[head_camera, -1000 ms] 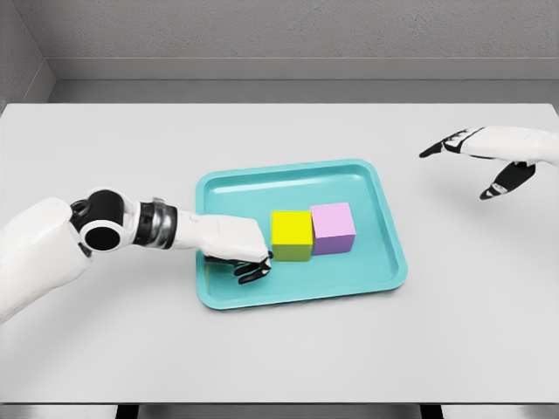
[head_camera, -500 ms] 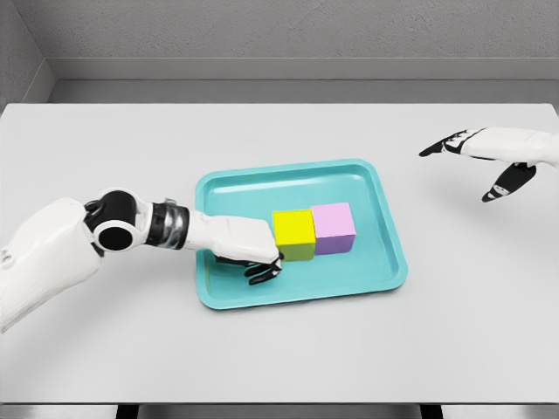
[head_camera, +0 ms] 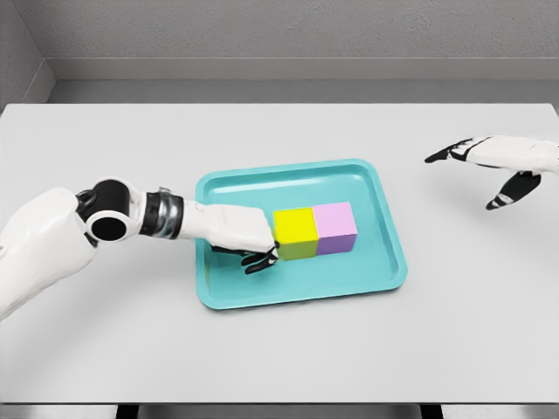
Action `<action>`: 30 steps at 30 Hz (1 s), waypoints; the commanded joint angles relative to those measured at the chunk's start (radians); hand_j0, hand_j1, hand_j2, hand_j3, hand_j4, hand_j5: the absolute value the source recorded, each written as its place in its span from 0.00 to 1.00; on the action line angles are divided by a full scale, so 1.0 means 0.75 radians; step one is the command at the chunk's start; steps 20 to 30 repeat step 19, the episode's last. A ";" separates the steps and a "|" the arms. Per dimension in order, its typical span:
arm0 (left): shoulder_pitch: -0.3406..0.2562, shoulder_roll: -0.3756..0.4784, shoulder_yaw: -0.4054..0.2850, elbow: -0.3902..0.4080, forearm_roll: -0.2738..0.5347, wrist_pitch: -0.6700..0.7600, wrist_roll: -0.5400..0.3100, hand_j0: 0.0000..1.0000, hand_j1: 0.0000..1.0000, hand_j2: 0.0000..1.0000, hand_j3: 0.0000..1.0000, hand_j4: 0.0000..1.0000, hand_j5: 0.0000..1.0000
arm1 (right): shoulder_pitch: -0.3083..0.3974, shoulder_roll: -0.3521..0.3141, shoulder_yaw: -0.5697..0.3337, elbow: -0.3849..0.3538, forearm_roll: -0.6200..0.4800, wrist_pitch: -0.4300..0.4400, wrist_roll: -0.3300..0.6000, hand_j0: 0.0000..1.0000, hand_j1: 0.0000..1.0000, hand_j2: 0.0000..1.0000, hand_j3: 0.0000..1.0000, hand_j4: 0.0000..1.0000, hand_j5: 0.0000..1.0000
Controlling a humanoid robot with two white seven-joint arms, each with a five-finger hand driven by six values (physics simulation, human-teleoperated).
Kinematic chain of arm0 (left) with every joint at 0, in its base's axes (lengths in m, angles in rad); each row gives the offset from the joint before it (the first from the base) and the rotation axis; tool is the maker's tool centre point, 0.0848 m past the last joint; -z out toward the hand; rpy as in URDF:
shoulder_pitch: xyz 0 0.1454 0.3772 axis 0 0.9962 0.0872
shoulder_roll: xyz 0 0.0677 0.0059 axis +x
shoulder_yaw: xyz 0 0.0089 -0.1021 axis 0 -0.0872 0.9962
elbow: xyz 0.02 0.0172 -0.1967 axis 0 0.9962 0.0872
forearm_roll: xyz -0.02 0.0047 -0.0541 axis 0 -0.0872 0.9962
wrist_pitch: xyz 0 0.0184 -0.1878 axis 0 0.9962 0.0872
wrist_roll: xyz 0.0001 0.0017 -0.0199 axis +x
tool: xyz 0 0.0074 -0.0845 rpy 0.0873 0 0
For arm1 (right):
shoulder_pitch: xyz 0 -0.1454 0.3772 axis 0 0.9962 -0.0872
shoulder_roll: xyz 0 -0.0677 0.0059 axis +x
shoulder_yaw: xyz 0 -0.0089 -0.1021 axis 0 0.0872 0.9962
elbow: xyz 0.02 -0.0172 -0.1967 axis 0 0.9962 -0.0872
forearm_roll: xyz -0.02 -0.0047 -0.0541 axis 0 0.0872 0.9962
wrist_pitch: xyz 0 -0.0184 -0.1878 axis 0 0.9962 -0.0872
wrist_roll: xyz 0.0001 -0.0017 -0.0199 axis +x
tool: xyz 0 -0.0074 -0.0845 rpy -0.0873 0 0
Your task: Push two cubes
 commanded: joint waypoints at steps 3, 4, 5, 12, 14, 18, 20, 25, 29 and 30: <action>-0.035 0.093 0.007 -0.002 0.057 0.003 0.000 0.05 0.05 0.05 0.05 0.05 0.05 | 0.048 -0.003 -0.214 -0.005 -0.006 0.000 0.000 1.00 1.00 1.00 1.00 1.00 1.00; -0.059 0.163 0.009 -0.004 0.114 0.003 0.000 0.06 0.06 0.06 0.06 0.06 0.06 | 0.046 -0.003 -0.214 -0.007 -0.006 0.000 0.000 1.00 1.00 1.00 1.00 1.00 1.00; -0.070 0.242 0.047 0.006 0.198 0.003 0.000 0.12 0.12 0.12 0.12 0.12 0.12 | 0.046 -0.001 -0.216 -0.009 -0.008 0.000 0.000 1.00 1.00 1.00 1.00 1.00 1.00; -0.064 0.339 0.373 0.476 0.358 0.003 0.000 1.00 1.00 1.00 1.00 1.00 1.00 | 0.028 -0.007 -0.212 -0.034 -0.094 0.000 0.000 1.00 1.00 1.00 1.00 1.00 1.00; -0.062 0.332 0.375 0.480 0.358 0.003 0.000 1.00 1.00 1.00 1.00 1.00 1.00 | 0.028 -0.005 -0.210 -0.032 -0.094 0.000 0.000 1.00 1.00 1.00 1.00 1.00 1.00; -0.057 0.328 0.381 0.511 0.360 0.003 0.000 1.00 1.00 1.00 1.00 1.00 1.00 | 0.030 -0.019 -0.206 -0.034 -0.092 0.000 0.000 1.00 1.00 1.00 1.00 1.00 1.00; -0.057 0.324 0.381 0.509 0.360 0.003 0.000 1.00 1.00 1.00 1.00 1.00 1.00 | 0.028 -0.032 -0.208 -0.038 -0.092 0.000 0.000 1.00 1.00 1.00 1.00 1.00 1.00; -0.057 0.324 0.381 0.509 0.360 0.003 0.000 1.00 1.00 1.00 1.00 1.00 1.00 | 0.028 -0.032 -0.208 -0.038 -0.092 0.000 0.000 1.00 1.00 1.00 1.00 1.00 1.00; -0.057 0.324 0.381 0.509 0.360 0.003 0.000 1.00 1.00 1.00 1.00 1.00 1.00 | 0.028 -0.032 -0.208 -0.038 -0.092 0.000 0.000 1.00 1.00 1.00 1.00 1.00 1.00; -0.057 0.324 0.381 0.509 0.360 0.003 0.000 1.00 1.00 1.00 1.00 1.00 1.00 | 0.028 -0.032 -0.208 -0.038 -0.092 0.000 0.000 1.00 1.00 1.00 1.00 1.00 1.00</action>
